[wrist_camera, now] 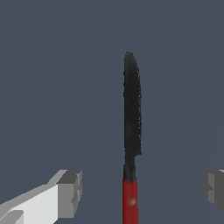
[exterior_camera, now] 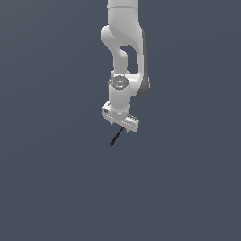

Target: Pick up the object and move it to a goal position.

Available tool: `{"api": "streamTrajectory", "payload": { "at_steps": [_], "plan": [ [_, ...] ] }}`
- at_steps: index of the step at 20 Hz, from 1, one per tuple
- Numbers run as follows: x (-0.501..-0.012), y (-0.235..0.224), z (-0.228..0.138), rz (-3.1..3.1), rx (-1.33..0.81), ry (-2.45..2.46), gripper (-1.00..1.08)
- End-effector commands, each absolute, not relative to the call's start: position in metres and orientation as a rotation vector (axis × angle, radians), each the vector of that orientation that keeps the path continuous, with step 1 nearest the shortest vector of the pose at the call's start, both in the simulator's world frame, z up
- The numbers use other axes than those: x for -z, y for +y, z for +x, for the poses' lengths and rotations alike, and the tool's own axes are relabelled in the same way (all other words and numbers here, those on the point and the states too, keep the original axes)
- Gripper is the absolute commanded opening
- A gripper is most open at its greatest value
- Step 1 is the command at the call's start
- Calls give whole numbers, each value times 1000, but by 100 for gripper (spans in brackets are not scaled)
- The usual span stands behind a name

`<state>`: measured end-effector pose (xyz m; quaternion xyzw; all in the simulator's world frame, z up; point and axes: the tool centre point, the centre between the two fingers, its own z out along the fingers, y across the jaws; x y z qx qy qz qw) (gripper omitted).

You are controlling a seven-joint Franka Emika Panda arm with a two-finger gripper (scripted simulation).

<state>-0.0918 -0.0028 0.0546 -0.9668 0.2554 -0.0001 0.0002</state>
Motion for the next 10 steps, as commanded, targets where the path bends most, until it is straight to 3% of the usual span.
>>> {"api": "streamTrajectory", "payload": {
  "at_steps": [1,10],
  "plan": [
    [-48,-3,-92,-3037,-1,803,100],
    [-12,-3,-93,-3035,0,809,100]
  ]
}}
